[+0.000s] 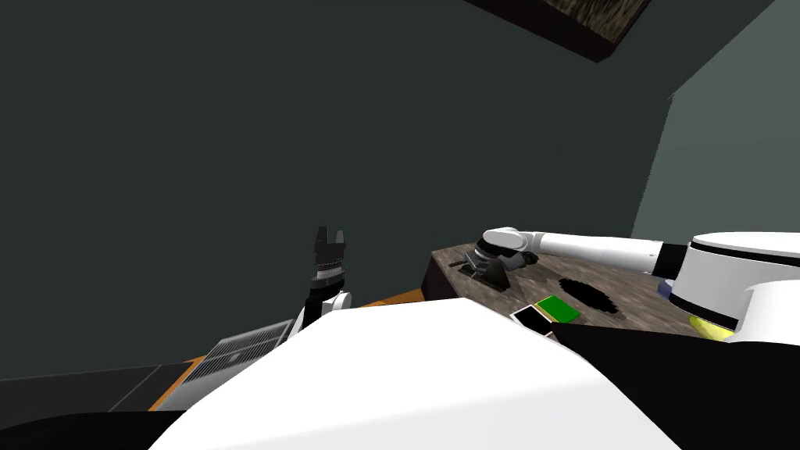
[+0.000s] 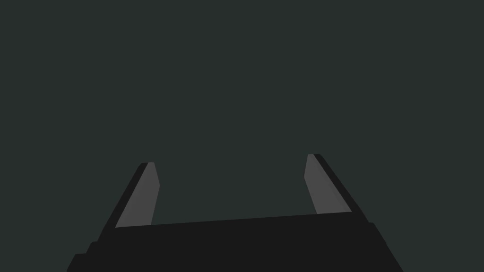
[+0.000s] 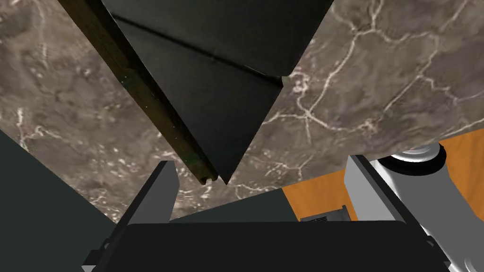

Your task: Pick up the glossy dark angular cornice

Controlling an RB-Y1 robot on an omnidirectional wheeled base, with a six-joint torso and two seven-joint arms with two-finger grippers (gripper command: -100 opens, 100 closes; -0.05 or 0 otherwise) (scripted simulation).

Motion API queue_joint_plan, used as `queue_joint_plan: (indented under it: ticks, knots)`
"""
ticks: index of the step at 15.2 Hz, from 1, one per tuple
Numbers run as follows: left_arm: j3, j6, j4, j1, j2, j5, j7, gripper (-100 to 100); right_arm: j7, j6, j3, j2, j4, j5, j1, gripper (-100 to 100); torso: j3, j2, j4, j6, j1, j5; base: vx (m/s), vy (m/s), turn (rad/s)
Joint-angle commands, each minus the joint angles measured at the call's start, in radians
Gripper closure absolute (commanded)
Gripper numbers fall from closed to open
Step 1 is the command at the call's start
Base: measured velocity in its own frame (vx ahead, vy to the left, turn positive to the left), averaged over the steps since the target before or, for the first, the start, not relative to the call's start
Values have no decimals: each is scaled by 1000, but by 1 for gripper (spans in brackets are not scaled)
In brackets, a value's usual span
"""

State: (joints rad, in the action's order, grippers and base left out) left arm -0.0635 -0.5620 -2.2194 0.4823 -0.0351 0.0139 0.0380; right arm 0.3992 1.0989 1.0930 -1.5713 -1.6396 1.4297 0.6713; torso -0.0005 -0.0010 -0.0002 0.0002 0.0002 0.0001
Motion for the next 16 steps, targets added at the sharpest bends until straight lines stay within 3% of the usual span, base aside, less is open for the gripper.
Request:
queue_joint_plan:
  ticks: [1,3,4,7,8,9,13,15,16]
  knots:
    - [0,0,0,0,0,0,0,0,9,20,36,-36,26,38,29,-100,0,0,0,0,0,0,17,0,47]
    - [0,0,0,0,0,0,0,0,18,26,61,-52,37,64,43,-100,0,0,0,0,0,0,25,-3,43]
    - [0,0,0,0,0,0,0,0,8,22,46,-34,38,48,34,-100,0,-1,0,0,0,0,21,-7,15]
    - [0,0,0,0,0,0,0,0,-2,-25,57,7,86,74,-5,-100,0,1,0,0,0,0,-7,7,32]
    - [0,0,0,0,0,0,0,0,-2,-5,54,-3,79,66,9,-100,1,1,0,0,1,0,-9,8,10]
    - [0,0,0,0,0,0,0,0,-3,-10,55,-1,82,68,7,100,1,1,0,0,1,0,0,0,0]
    - [0,0,0,0,0,0,0,0,-3,-9,55,-1,81,67,7,100,0,1,0,0,0,0,0,0,0]
    - [0,0,0,0,0,0,0,0,10,24,49,-36,40,52,36,100,1,1,1,0,0,0,5,-7,-40]
    - [0,0,0,0,0,0,0,0,6,4,53,-21,54,60,22,100,1,1,1,0,0,1,6,-8,-16]
